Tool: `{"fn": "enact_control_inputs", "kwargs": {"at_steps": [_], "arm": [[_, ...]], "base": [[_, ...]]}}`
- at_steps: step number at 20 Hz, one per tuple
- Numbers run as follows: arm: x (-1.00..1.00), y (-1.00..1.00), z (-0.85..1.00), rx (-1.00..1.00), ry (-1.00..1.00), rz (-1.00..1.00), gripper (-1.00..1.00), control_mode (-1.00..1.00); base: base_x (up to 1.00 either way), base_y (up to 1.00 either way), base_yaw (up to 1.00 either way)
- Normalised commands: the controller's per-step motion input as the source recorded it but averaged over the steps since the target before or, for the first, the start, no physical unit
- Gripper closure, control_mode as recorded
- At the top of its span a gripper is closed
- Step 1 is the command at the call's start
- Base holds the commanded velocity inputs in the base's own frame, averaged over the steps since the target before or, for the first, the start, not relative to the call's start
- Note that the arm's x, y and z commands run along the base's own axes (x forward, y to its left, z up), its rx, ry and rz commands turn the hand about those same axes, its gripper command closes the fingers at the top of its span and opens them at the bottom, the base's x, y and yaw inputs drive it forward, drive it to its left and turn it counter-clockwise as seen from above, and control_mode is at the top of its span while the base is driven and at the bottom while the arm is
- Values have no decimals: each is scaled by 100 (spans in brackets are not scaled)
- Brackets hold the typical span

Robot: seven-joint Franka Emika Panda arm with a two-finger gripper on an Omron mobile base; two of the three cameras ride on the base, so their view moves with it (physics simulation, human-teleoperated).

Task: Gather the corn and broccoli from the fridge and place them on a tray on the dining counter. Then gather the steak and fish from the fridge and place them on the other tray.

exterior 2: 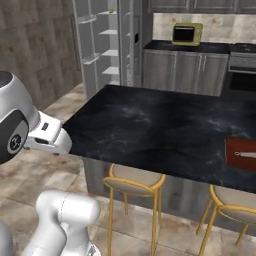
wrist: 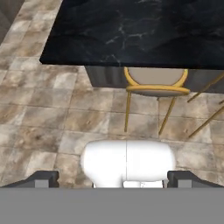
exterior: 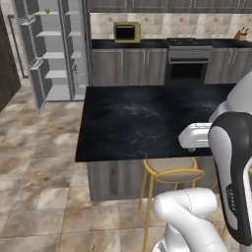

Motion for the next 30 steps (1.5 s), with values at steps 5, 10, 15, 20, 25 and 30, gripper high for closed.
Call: {"fn": "enact_control_inputs", "kwargs": {"at_steps": [5, 10, 15, 20, 25, 30], "arm": [[0, 0, 0, 0, 0, 0, -100, 100], [0, 0, 0, 0, 0, 0, -100, 100], [0, 0, 0, 0, 0, 0, -100, 100], [0, 0, 0, 0, 0, 0, -100, 100], [0, 0, 0, 0, 0, 0, -100, 100], [0, 0, 0, 0, 0, 0, -100, 100]], "base": [[-32, 100, -5], [-31, 100, 0], [24, 100, -8], [95, 100, -16], [100, 100, -18], [100, 55, -26]]}}
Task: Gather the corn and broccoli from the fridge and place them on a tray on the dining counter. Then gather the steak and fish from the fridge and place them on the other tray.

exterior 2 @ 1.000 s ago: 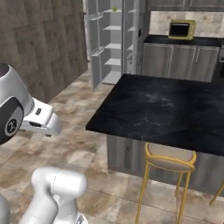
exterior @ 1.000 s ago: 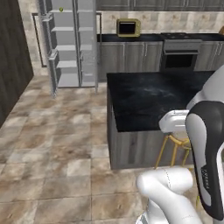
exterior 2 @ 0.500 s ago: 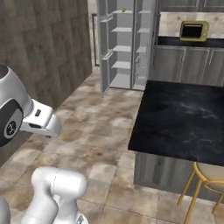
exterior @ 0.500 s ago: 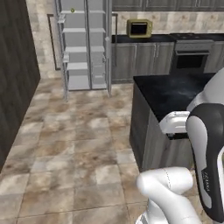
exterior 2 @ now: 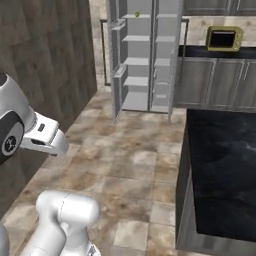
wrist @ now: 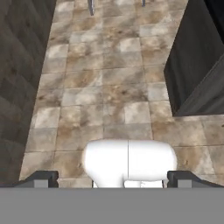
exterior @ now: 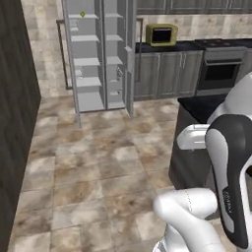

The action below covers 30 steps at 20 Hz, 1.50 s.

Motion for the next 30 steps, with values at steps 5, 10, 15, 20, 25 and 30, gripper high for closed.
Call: {"fn": "enact_control_inputs", "kwargs": {"at_steps": [5, 10, 15, 20, 25, 30], "arm": [[0, 0, 0, 0, 0, 0, -100, 100], [0, 0, 0, 0, 0, 0, -100, 100], [0, 0, 0, 0, 0, 0, -100, 100], [0, 0, 0, 0, 0, 0, -100, 100], [0, 0, 0, 0, 0, 0, -100, 100], [0, 0, 0, 0, 0, 0, -100, 100]], "base": [[100, -6, -19], [100, -4, 36], [100, 1, 37], [100, -38, -1], [100, -33, -13], [100, -31, -3]]}}
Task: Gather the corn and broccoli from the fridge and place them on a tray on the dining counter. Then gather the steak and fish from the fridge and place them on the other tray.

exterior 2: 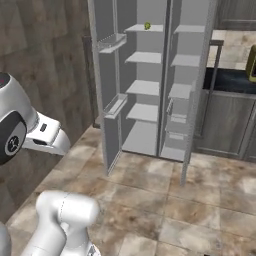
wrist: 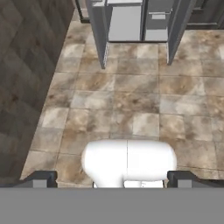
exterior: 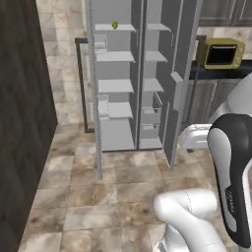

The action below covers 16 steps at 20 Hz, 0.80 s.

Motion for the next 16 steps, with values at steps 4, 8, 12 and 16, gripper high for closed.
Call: {"fn": "enact_control_inputs", "kwargs": {"at_steps": [4, 8, 12, 16], "arm": [[0, 0, 0, 0, 0, 0, -100, 100], [0, 0, 0, 0, 0, 0, -100, 100], [0, 0, 0, 0, 0, 0, -100, 100], [0, 0, 0, 0, 0, 0, -100, 100]], "base": [[100, -17, 0], [95, -10, 0], [75, -15, 0], [86, -5, 0]]}}
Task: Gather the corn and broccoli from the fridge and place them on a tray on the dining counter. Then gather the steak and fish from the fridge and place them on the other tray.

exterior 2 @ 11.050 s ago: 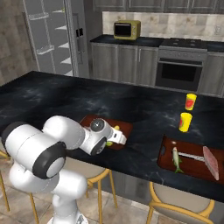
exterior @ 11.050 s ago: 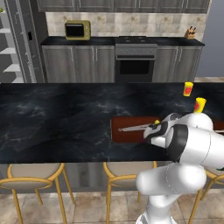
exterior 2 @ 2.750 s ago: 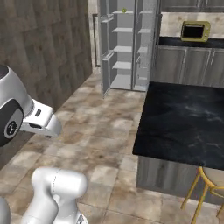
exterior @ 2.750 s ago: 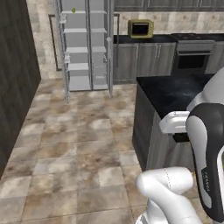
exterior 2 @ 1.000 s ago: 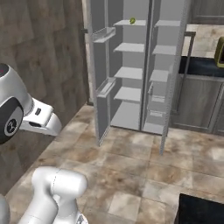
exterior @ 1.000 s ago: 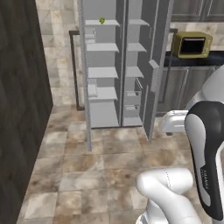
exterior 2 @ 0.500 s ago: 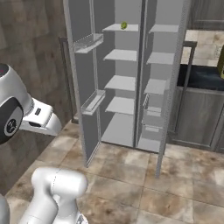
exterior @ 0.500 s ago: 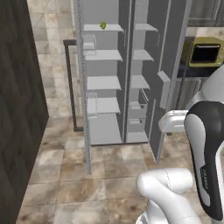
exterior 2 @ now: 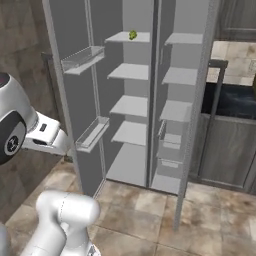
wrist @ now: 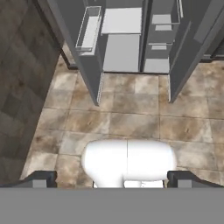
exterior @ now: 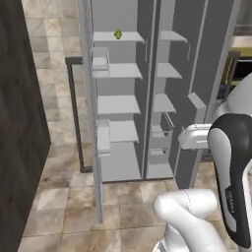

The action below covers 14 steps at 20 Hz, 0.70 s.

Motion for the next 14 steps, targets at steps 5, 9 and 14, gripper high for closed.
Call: {"fn": "enact_control_inputs", "kwargs": {"at_steps": [5, 9, 14], "arm": [[0, 0, 0, 0, 0, 0, -100, 100], [0, 0, 0, 0, 0, 0, -100, 100], [0, 0, 0, 0, 0, 0, -100, 100]], "base": [[86, -5, 0], [69, -8, 0], [62, -9, 0]]}}
